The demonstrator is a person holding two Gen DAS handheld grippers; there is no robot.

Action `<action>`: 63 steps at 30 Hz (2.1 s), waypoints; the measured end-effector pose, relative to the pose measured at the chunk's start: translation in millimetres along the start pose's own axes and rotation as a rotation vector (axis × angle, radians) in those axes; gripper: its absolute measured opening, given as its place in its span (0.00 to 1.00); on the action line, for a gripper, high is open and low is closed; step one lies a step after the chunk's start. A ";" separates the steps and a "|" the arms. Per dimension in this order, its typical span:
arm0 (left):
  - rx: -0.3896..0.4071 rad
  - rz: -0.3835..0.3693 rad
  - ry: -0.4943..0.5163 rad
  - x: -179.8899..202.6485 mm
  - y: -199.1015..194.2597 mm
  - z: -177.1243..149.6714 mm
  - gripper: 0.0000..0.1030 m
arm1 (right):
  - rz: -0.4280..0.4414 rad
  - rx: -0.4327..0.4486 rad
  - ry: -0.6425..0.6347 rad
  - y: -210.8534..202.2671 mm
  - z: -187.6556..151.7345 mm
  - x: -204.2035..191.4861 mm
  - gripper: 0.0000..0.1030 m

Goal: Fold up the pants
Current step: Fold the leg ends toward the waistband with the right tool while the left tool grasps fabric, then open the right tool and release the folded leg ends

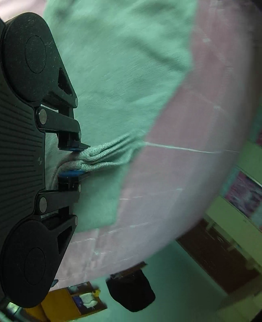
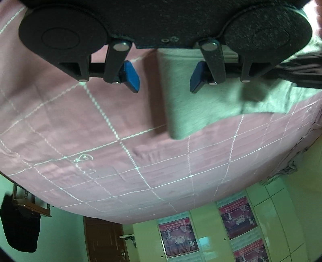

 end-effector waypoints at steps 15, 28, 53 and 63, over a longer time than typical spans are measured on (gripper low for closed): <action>-0.049 0.223 0.025 -81.7 -30.7 -27.3 0.30 | -0.008 -0.084 -0.396 34.1 -43.4 -98.5 0.36; -0.090 0.277 0.113 -66.6 40.4 14.3 0.30 | -0.012 -0.045 -0.342 66.2 24.6 -135.3 0.36; -0.096 0.314 0.265 -44.5 5.2 -41.9 0.30 | 0.034 -0.012 -0.497 47.0 -47.6 -125.9 0.43; -0.077 0.326 0.261 -39.2 -6.6 -55.0 0.30 | 0.008 -0.034 -0.457 37.3 -56.2 -130.5 0.45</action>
Point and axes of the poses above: each gripper's, at about its wrist camera, not at the fingertips, and y roughly the way its jaws point, x to its right, z to its top, the point moved 4 cm from there along y, roughly the way its jaws point, and after that the axes turned 13 degrees about -z, right-handed, at the moved point
